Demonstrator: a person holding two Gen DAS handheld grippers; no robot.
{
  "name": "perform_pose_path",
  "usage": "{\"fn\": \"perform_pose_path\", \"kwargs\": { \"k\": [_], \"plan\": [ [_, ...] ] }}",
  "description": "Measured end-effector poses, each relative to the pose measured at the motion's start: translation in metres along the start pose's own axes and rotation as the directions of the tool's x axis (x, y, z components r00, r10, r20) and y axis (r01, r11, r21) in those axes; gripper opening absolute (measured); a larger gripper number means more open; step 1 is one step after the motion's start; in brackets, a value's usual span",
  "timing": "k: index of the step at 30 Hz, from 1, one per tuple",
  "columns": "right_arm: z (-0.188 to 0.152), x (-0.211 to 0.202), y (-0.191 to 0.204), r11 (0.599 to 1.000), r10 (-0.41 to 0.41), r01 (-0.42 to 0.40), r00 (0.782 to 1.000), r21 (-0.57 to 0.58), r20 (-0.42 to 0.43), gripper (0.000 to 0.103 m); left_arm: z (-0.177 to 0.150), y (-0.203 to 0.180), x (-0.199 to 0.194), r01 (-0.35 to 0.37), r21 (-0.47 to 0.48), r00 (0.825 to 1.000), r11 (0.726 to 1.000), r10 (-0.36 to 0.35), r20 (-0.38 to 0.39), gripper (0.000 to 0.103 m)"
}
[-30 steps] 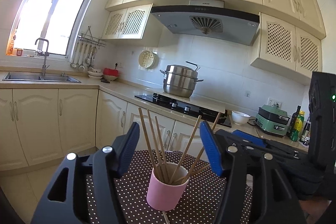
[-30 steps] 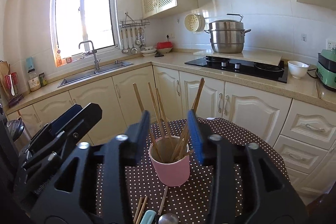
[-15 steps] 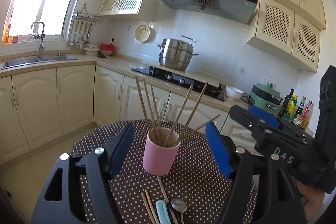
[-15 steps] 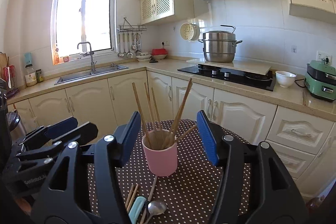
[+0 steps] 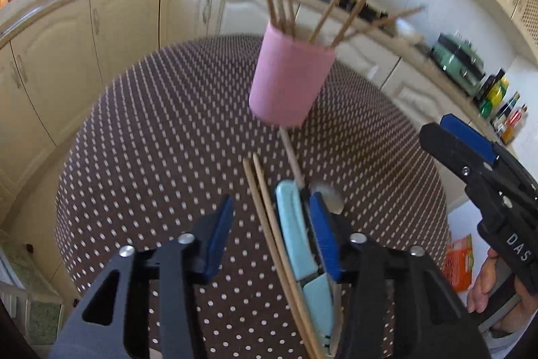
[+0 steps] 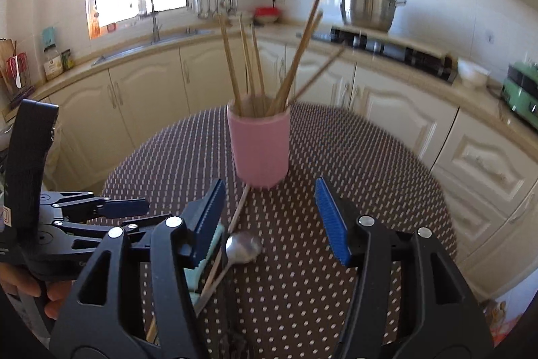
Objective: Organize utensils
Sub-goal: 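Move both open grippers back down to the utensils on the table, then grasp a wooden chopstick with the left gripper while the right gripper grasps the metal spoon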
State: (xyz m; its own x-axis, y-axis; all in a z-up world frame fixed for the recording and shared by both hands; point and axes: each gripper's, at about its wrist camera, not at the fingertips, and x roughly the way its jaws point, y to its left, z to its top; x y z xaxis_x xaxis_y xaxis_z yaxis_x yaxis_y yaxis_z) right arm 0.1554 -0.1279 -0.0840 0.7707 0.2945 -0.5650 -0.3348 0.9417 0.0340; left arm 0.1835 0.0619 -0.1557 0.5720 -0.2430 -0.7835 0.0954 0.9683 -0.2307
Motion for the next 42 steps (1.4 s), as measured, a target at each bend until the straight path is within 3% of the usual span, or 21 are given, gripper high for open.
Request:
{"fn": "perform_pose_path", "kwargs": {
  "k": [3, 8, 14, 25, 31, 33, 35, 37, 42],
  "plan": [
    [-0.015, 0.014, -0.004, 0.999, 0.038, -0.036, 0.997, 0.026, -0.073, 0.056, -0.008, 0.001, 0.014, -0.044, 0.004, 0.998, 0.999, 0.044, -0.045, 0.032],
    [-0.033, 0.027, -0.008, 0.998, 0.056, -0.050, 0.988, 0.047, -0.143, 0.056, -0.021, 0.003, 0.033, -0.107, 0.030, 0.989, 0.994, 0.110, -0.103, 0.032],
    [-0.043, 0.038, -0.008, 0.996, 0.087, -0.079, 0.976, 0.049, -0.199, 0.056, -0.023, -0.001, 0.038, -0.110, 0.043, 0.989, 0.993, 0.114, -0.098, 0.032],
    [-0.062, 0.045, 0.002, 0.990, 0.119, -0.136, 0.939, -0.029, -0.323, 0.056, -0.023, -0.036, 0.053, -0.169, 0.199, 0.975, 0.965, 0.194, -0.112, 0.033],
    [-0.074, 0.056, 0.014, 0.988, 0.084, -0.124, 0.925, -0.086, -0.372, 0.055, -0.014, -0.032, 0.062, -0.162, 0.140, 0.979, 0.977, 0.177, -0.100, 0.025],
    [-0.075, 0.062, 0.017, 0.988, 0.049, -0.101, 0.920, -0.116, -0.388, 0.049, -0.008, -0.026, 0.064, -0.163, 0.117, 0.980, 0.980, 0.175, -0.099, 0.012],
    [-0.072, 0.065, 0.016, 0.990, 0.038, -0.090, 0.919, -0.113, -0.392, 0.031, -0.001, -0.019, 0.065, -0.145, 0.081, 0.983, 0.986, 0.152, -0.099, 0.010],
    [-0.069, 0.067, 0.012, 0.990, 0.020, -0.074, 0.916, -0.119, -0.400, 0.020, 0.002, -0.014, 0.066, -0.132, 0.054, 0.986, 0.990, 0.137, -0.090, 0.008],
    [-0.063, 0.069, -0.008, 0.993, -0.001, -0.049, 0.910, -0.110, -0.414, 0.016, 0.004, 0.000, 0.063, -0.104, -0.015, 0.993, 0.994, 0.103, -0.057, 0.005]
  ]
}}
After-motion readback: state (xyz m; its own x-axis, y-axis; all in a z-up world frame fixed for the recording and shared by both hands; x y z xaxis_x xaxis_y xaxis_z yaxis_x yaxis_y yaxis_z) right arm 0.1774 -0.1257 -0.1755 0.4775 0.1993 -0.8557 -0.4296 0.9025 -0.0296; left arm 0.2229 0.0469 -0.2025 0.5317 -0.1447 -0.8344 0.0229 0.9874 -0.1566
